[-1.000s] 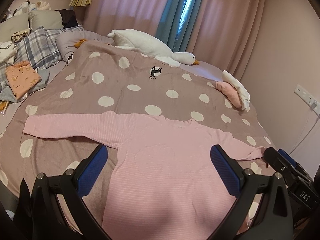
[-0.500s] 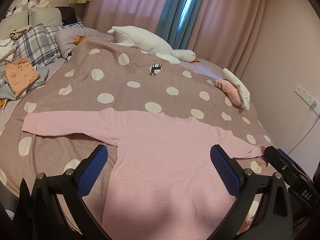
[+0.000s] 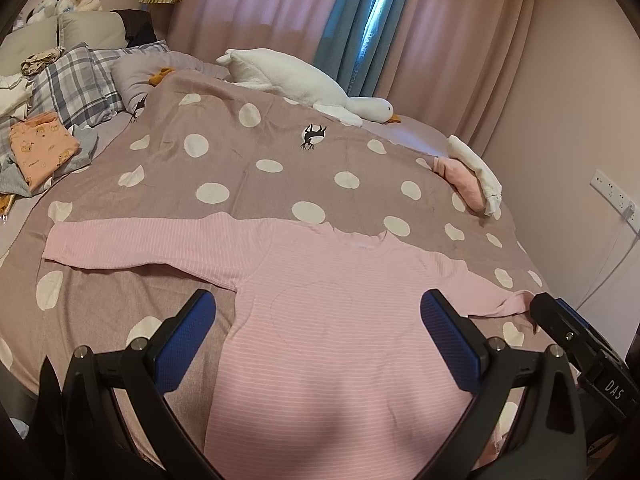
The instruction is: Fold small clothes
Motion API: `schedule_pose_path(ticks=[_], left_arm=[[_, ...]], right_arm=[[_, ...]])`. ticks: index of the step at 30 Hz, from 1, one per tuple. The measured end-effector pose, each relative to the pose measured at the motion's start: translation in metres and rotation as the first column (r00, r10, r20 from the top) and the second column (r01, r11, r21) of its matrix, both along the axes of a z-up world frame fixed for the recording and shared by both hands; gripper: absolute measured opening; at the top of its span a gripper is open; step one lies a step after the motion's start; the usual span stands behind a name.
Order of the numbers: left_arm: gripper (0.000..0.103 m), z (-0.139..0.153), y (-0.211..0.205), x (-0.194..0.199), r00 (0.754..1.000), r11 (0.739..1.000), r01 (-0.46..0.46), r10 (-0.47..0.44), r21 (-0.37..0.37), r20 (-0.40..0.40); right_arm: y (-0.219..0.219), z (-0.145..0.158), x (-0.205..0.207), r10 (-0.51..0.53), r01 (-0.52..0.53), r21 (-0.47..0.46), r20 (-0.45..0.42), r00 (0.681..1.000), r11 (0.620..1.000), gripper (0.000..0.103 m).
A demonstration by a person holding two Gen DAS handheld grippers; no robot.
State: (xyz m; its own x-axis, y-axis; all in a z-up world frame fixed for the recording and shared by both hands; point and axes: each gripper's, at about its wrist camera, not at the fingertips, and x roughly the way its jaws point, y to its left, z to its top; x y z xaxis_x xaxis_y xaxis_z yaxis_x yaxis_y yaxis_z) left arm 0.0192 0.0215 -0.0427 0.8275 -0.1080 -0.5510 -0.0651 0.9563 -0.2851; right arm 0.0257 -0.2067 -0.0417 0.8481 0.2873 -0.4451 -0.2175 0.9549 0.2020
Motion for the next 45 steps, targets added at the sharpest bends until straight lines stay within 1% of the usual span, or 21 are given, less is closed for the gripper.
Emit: schedule_pose_path(ticks=[5, 9, 17, 20, 21, 24, 25, 27, 28, 29, 30, 32, 33, 35, 38, 39, 42, 45], left_arm=[[0.103, -0.004, 0.001, -0.001, 1.0, 1.0, 0.001, -0.001, -0.001, -0.005], [0.103, -0.017, 0.002, 0.005, 1.0, 1.0, -0.001, 0.001, -0.002, -0.021], [0.103, -0.039, 0.005, 0.035, 0.996, 1.0, -0.008, 0.007, -0.012, -0.092], [0.102, -0.042, 0.01, 0.046, 0.995, 0.999, -0.016, 0.013, -0.029, -0.1], [0.102, -0.042, 0.011, 0.05, 0.995, 0.999, -0.016, 0.013, -0.035, -0.1], [0.102, -0.037, 0.016, 0.061, 0.996, 0.998, -0.017, 0.011, -0.063, -0.089], [0.102, -0.034, 0.017, 0.064, 0.996, 0.997, -0.019, 0.013, -0.072, -0.086], [0.102, -0.024, 0.017, 0.068, 0.995, 0.996, -0.022, 0.013, -0.086, -0.099], [0.102, -0.018, 0.015, 0.068, 0.996, 0.995, -0.01, 0.001, -0.095, -0.089], [0.102, -0.014, 0.015, 0.066, 0.997, 0.995, 0.004, -0.011, -0.101, -0.07], [0.103, -0.007, 0.014, 0.059, 0.999, 0.994, 0.023, -0.027, -0.107, -0.031], [0.103, -0.001, 0.012, 0.047, 0.999, 0.994, 0.033, -0.033, -0.105, 0.009], [0.103, -0.001, 0.01, 0.039, 0.999, 0.994, 0.039, -0.038, -0.099, 0.017], [0.102, -0.003, 0.009, 0.032, 0.999, 0.995, 0.041, -0.042, -0.093, -0.002], [0.102, 0.001, 0.007, 0.025, 1.0, 0.997, 0.016, -0.017, -0.076, -0.016], [0.102, 0.005, 0.007, 0.023, 1.0, 0.997, 0.014, -0.015, -0.074, -0.004], [0.102, 0.016, 0.009, 0.014, 0.999, 0.995, 0.028, -0.024, -0.101, 0.037], [0.102, 0.023, 0.008, 0.007, 0.997, 0.993, 0.054, -0.049, -0.109, 0.052]], right_arm=[[0.002, -0.004, -0.001, 0.003, -0.003, 0.0, -0.004, 1.0, 1.0, 0.102], [0.004, -0.01, 0.004, 0.01, -0.011, -0.007, -0.015, 1.0, 1.0, 0.102], [0.007, -0.018, 0.025, 0.003, -0.004, -0.023, -0.051, 0.999, 1.0, 0.102], [0.01, -0.018, 0.035, -0.007, 0.004, -0.06, -0.051, 0.999, 0.998, 0.102], [0.011, -0.018, 0.037, -0.011, 0.007, -0.064, -0.049, 0.999, 0.998, 0.102], [0.012, -0.016, 0.048, 0.032, -0.034, -0.042, -0.055, 0.998, 0.999, 0.102], [0.015, -0.013, 0.053, 0.06, -0.062, -0.032, -0.058, 0.996, 0.998, 0.102], [0.019, -0.009, 0.059, 0.084, -0.086, -0.024, -0.068, 0.994, 0.996, 0.102], [0.02, -0.004, 0.058, 0.091, -0.092, -0.007, -0.06, 0.994, 0.996, 0.102], [0.02, -0.002, 0.058, 0.091, -0.091, 0.006, -0.047, 0.995, 0.996, 0.102], [0.019, -0.001, 0.054, 0.083, -0.083, 0.017, -0.032, 0.996, 0.996, 0.102], [0.019, 0.0, 0.041, 0.057, -0.057, 0.004, -0.021, 0.998, 0.998, 0.102], [0.019, 0.0, 0.039, 0.049, -0.049, -0.007, -0.02, 0.999, 0.999, 0.102], [0.017, -0.001, 0.032, 0.045, -0.045, -0.016, -0.03, 0.999, 0.999, 0.102], [0.014, 0.004, 0.03, 0.047, -0.047, -0.009, -0.032, 0.998, 0.999, 0.102], [0.013, 0.007, 0.028, 0.039, -0.039, -0.011, -0.025, 0.999, 0.999, 0.102], [0.013, 0.016, 0.019, 0.041, -0.041, -0.027, 0.003, 0.999, 0.999, 0.102], [0.011, 0.024, 0.009, 0.038, -0.037, -0.03, 0.033, 0.999, 0.999, 0.102]])
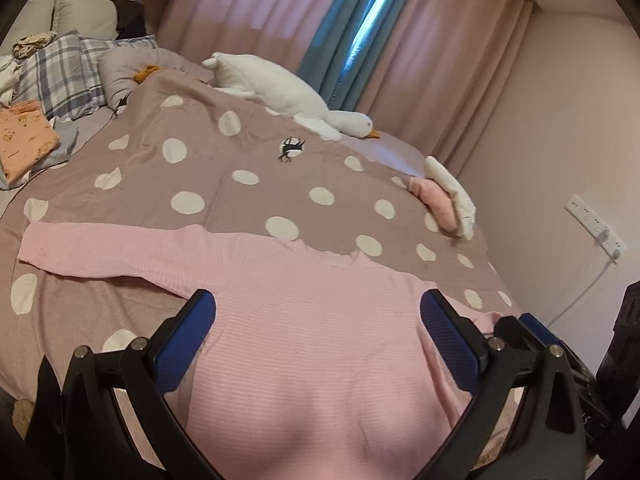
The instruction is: Fold small clothes
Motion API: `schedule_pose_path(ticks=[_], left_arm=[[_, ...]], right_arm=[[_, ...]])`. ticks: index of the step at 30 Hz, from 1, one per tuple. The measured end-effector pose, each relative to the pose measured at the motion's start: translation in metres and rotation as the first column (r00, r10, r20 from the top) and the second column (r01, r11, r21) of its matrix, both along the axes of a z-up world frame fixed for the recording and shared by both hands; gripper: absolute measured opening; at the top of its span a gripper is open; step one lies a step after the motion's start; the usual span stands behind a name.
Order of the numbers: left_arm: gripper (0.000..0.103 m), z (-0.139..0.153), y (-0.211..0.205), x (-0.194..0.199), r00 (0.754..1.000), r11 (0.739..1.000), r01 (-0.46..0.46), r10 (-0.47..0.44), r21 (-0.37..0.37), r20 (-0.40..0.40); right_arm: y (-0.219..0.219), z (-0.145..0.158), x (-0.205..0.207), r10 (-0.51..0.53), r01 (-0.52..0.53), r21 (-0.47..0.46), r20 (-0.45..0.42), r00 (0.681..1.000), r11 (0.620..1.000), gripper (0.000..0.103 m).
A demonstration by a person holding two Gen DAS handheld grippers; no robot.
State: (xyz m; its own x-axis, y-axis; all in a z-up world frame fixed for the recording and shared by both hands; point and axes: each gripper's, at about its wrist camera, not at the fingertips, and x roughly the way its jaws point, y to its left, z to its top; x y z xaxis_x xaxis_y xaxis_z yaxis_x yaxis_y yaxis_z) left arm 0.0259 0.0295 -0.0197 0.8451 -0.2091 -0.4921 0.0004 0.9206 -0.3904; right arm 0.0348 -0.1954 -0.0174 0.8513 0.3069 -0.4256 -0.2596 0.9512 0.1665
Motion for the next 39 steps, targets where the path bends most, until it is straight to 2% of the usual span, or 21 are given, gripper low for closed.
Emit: schedule_pose_path(ticks=[8, 14, 39], left_arm=[[0.102, 0.008, 0.005, -0.013, 1.0, 1.0, 0.015, -0.015, -0.018, 0.022], [0.103, 0.007, 0.006, -0.014, 1.0, 1.0, 0.003, -0.003, 0.008, 0.026], [0.102, -0.039, -0.001, 0.023, 0.993, 0.995, -0.025, 0.035, 0.093, -0.11]], right_arm=[[0.003, 0.008, -0.007, -0.016, 0.016, 0.0, 0.013, 1.0, 1.0, 0.102], [0.01, 0.006, -0.003, 0.005, -0.005, 0.01, 0.013, 1.0, 1.0, 0.102], [0.003, -0.019, 0.014, -0.02, 0.022, 0.048, -0.051, 0.999, 0.999, 0.102]])
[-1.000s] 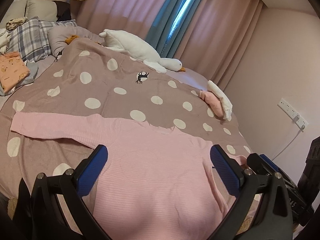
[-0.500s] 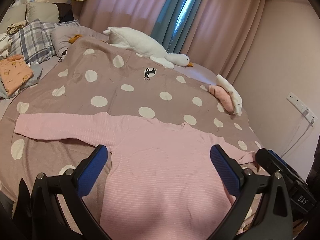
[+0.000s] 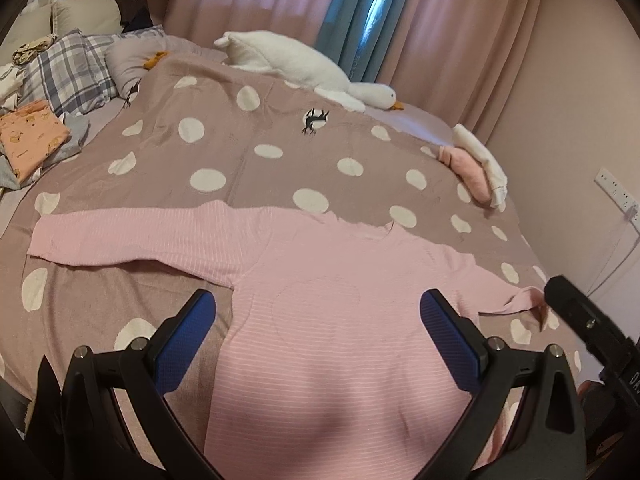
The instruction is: Fold small clothes
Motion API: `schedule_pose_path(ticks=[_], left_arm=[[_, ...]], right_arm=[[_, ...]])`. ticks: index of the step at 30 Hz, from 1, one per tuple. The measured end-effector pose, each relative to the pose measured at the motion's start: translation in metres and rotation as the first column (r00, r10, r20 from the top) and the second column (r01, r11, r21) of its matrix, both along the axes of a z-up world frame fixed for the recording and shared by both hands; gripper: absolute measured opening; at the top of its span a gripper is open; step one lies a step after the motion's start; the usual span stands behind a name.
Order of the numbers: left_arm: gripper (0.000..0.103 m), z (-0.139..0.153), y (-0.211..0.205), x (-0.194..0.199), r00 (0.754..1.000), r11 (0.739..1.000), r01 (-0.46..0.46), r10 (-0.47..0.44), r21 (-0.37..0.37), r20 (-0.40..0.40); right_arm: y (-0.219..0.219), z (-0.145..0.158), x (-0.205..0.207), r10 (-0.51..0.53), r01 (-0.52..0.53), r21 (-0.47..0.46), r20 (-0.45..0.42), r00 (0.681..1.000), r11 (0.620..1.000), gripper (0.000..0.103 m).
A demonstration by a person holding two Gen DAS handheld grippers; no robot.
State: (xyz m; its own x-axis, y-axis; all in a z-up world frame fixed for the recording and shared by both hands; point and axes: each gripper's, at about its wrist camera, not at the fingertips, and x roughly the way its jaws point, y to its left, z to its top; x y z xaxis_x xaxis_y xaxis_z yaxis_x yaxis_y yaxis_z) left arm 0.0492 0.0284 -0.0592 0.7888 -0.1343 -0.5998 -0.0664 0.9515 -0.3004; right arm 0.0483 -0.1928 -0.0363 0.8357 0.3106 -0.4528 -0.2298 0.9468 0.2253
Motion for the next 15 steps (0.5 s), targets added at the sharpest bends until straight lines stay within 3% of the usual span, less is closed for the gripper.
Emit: schedule_pose_path(ticks=[15], left_arm=[[0.102, -0.019, -0.024, 0.022, 0.995, 0.998, 0.058, -0.057, 0.004, -0.08]], right_arm=[[-0.025, 0.0, 0.011, -0.066, 0.066, 0.036, -0.008, 0.998, 0.997, 0.102]])
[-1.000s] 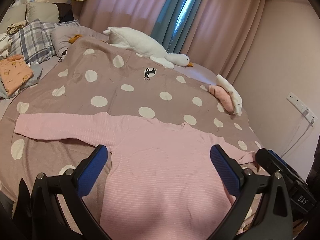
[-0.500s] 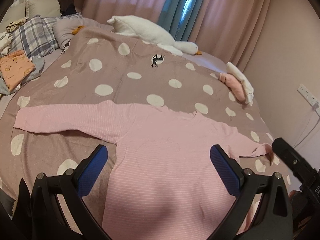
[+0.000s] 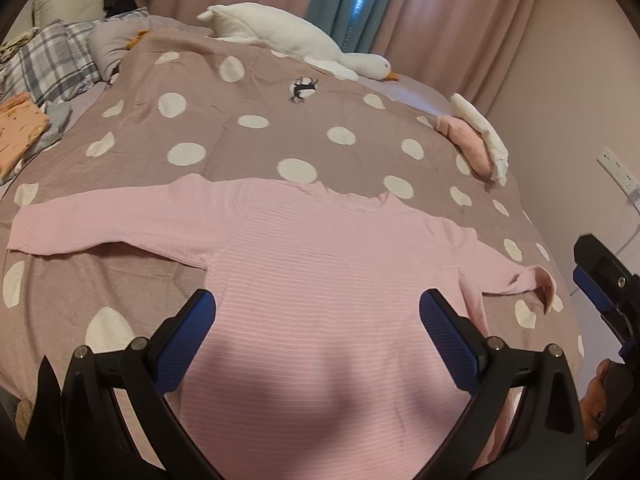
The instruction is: Fold small clothes
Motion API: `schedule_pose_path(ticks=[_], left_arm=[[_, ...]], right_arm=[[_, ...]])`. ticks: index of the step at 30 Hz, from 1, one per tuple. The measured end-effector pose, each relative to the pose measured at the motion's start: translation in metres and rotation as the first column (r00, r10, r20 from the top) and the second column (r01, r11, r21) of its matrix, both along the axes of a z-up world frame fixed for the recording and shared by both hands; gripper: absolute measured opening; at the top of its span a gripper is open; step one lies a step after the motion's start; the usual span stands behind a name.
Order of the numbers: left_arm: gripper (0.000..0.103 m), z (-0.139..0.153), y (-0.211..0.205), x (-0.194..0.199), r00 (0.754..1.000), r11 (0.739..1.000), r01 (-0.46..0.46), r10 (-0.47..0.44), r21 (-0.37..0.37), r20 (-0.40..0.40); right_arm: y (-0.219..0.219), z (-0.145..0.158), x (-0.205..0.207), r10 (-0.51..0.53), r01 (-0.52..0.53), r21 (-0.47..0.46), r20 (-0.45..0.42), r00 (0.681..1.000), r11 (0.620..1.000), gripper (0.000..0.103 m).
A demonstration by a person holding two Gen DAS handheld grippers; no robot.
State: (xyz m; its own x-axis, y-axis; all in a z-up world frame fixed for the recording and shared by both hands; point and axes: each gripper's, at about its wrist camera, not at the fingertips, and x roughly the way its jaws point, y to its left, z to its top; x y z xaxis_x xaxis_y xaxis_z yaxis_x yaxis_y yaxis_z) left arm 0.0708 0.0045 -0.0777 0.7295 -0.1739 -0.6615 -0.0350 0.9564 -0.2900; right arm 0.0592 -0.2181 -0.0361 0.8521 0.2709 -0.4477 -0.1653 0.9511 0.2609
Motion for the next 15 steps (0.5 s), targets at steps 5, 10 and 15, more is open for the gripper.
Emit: schedule_pose_path(ticks=[5, 10, 15], left_arm=[[0.102, 0.012, -0.014, -0.001, 0.998, 0.998, 0.053, -0.053, -0.014, 0.015], [0.102, 0.04, -0.039, -0.011, 0.983, 0.986, 0.164, -0.162, -0.019, 0.086], [0.102, 0.058, -0.062, -0.016, 0.975, 0.982, 0.17, -0.18, 0.082, 0.129]], right_arm=[[-0.011, 0.005, -0.005, -0.027, 0.026, 0.014, 0.025, 0.999, 1.0, 0.102], [-0.027, 0.012, -0.015, -0.076, 0.074, 0.029, 0.061, 0.995, 0.997, 0.102], [-0.038, 0.016, -0.021, -0.101, 0.098, 0.039, 0.082, 0.991, 0.994, 0.102]])
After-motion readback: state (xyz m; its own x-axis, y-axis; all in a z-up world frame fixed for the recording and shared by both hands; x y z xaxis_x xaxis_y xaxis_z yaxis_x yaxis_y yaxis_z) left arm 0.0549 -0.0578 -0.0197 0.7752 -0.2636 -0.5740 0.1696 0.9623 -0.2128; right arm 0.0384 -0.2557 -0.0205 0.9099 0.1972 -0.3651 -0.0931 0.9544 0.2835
